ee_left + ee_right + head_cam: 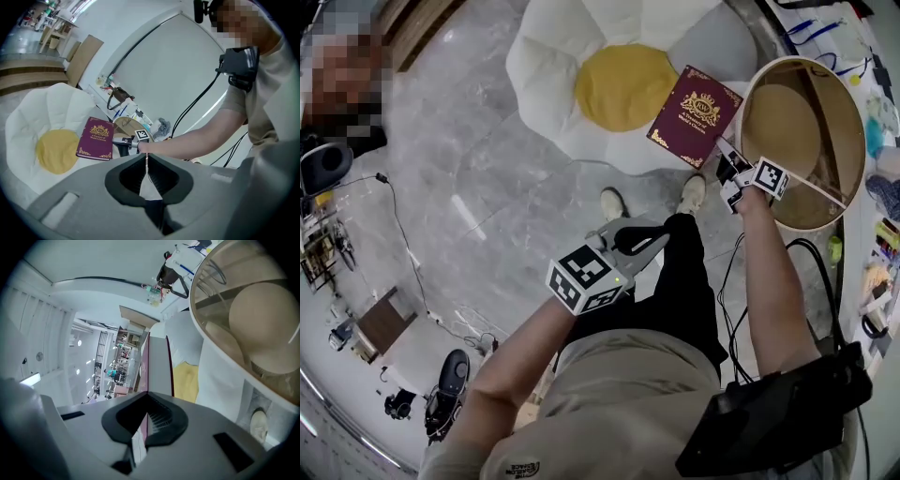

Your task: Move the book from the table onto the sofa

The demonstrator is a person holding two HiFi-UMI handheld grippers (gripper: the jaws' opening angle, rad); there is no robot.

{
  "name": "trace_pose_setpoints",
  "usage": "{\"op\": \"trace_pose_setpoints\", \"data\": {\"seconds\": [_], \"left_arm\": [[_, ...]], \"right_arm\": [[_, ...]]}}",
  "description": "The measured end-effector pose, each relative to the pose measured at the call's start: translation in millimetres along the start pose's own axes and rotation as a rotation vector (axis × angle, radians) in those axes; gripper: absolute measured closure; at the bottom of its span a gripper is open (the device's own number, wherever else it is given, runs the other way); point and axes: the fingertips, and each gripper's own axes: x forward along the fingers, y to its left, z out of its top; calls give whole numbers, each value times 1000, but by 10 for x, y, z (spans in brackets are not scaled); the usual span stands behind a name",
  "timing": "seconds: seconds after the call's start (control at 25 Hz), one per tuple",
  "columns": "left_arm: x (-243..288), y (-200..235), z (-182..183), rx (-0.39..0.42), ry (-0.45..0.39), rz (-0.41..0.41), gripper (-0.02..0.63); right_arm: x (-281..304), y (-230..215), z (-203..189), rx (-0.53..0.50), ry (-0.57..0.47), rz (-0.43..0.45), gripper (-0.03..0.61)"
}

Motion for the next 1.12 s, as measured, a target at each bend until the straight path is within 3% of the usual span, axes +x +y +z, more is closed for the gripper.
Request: {"op": "trace_pose_setpoints", "data": {"seconds": [0.12,0.24,0.36,0.48,0.6,0.72,0.84,1.12], "left_arm": [[-333,154,-152,-20,-25,22,606],[-301,-9,-267,-26,-50,49,606],[349,-728,-170,-8,-62,70,605],[1025,-1706,-189,43,-64,97,606],[1049,-2549,-302,81,-72,100,606],[747,-3092,-273,82,-77,76,606],[662,-3058,-240,83,-84,68,605],[791,-2653,-267,93,-111,72,606]], "right_arm": [[353,163,-251,-10,23,16,566],[309,167,-299,-1,42,43,566],[-487,-18,158,-35,46,37,566],[-1486,-80,535,-33,9,119,566],[-2190,268,496,-30,-23,173,566],[-2554,749,364,-30,-25,158,566],[-2412,810,386,-87,-24,152,566],[-1891,364,394,-71,-29,159,566]]}}
